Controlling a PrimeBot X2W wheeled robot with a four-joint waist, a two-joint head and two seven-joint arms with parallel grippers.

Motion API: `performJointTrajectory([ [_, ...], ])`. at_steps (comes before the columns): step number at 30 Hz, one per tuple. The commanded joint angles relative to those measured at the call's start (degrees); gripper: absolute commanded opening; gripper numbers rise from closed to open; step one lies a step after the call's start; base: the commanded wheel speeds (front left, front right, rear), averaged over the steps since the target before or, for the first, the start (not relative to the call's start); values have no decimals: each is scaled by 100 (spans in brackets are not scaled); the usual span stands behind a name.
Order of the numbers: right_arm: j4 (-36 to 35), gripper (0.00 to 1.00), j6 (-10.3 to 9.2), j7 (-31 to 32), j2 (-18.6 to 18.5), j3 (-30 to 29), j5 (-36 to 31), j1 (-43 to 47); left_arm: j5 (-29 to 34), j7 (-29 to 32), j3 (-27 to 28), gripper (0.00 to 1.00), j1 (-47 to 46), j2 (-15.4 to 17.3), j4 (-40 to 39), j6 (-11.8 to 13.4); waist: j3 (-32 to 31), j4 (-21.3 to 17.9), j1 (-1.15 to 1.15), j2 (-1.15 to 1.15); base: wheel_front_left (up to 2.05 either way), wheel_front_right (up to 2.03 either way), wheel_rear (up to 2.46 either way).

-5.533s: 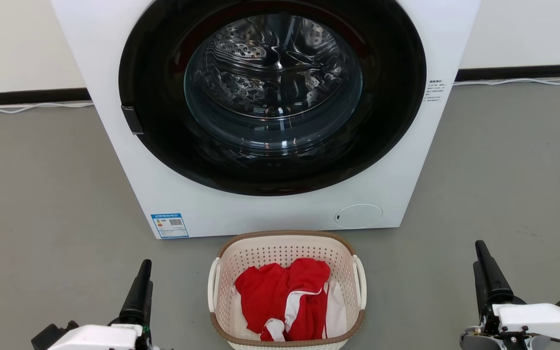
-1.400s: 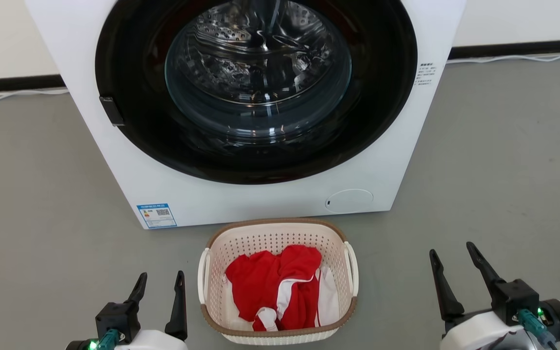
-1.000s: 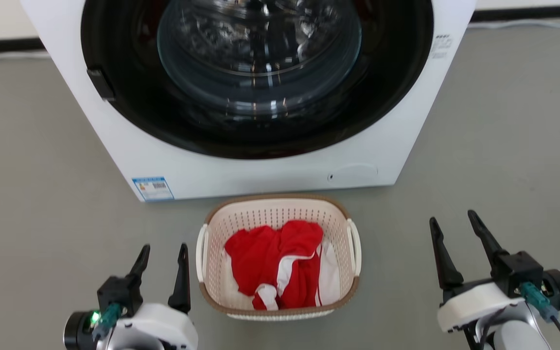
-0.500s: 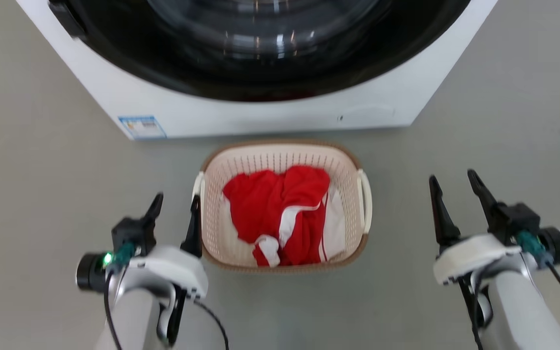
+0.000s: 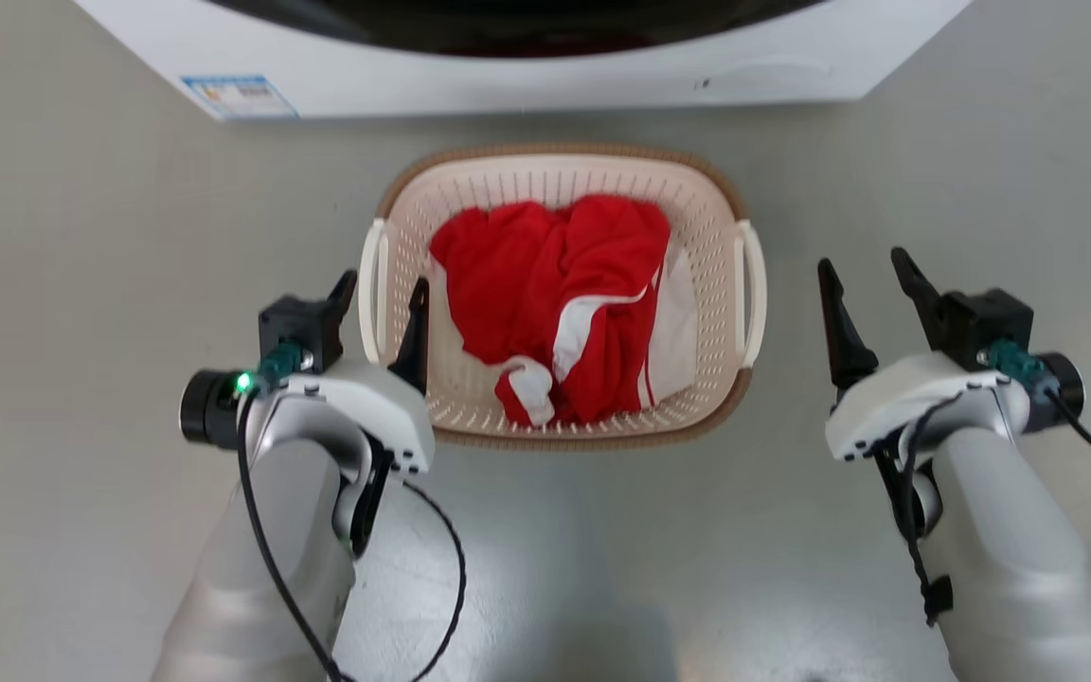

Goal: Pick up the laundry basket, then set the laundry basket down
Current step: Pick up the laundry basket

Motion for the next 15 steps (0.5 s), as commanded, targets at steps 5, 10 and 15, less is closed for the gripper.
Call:
performJointTrajectory([
  [5,358,100,34,-70,32,296,45,-384,-243,-35,-91,100,-521,99,432,83,519,40,0,0,0,0,0],
  [10,567,100,34,-70,32,317,47,-637,-372,-35,-282,100,-907,99,917,218,786,65,0,0,0,0,0],
  [15,661,100,34,-70,33,345,23,-809,-458,-35,-354,100,-1148,99,1181,329,987,59,0,0,0,0,0],
])
